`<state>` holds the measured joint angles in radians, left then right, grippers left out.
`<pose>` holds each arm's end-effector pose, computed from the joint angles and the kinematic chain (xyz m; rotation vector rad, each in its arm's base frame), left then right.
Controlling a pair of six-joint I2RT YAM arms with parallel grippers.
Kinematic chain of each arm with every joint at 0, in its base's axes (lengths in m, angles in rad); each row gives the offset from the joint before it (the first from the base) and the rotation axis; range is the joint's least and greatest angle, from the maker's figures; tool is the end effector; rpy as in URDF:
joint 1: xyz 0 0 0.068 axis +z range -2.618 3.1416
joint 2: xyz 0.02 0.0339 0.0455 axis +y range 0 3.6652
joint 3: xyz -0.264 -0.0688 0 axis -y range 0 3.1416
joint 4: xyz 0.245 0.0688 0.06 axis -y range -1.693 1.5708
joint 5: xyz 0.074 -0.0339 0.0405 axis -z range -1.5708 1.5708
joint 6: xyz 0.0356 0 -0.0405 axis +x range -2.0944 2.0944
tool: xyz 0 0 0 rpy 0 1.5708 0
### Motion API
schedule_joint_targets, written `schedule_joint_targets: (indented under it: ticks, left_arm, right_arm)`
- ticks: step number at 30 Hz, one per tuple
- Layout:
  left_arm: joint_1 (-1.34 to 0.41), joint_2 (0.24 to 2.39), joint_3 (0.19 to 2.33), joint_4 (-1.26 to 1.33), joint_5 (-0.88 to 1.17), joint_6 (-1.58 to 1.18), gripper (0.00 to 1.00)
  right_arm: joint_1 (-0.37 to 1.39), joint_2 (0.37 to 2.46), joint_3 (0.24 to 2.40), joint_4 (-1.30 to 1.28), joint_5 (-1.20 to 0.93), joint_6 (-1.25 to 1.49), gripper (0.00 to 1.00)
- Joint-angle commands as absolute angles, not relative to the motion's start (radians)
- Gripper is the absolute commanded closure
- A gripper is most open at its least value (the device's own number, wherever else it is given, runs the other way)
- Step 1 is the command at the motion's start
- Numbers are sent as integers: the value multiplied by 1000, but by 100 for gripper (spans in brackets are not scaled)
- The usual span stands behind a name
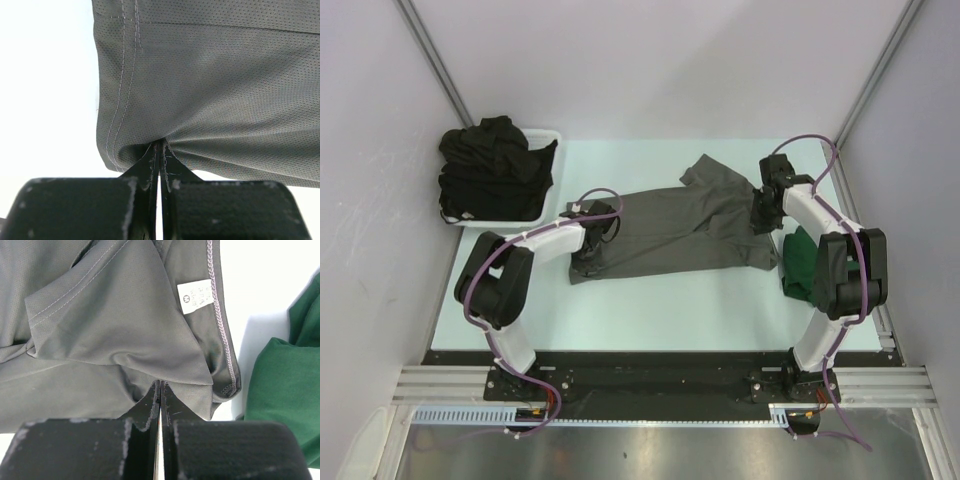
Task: Fold and stack the t-shirts
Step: Fold the flattened tshirt in 1/3 of the way
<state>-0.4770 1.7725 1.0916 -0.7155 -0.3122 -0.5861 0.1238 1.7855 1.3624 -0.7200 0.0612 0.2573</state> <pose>0.2891 -0.1371 0.1583 -0.1927 2.8167 0.2579 0.3671 0.0435 0.2259 0.1987 2.7029 0.0300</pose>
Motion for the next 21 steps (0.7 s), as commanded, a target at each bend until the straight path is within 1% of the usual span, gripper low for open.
schedule_joint_targets:
  ticks: [1,21]
  left_arm:
    - [-462,1766,1061,-773,-350,-575,100]
    - [-460,1767,1126,-793,-337,-543,100]
  right_arm:
    - [118,1752,1348,-700,43,256,100]
    - [118,1874,1341,-741,55,288,100]
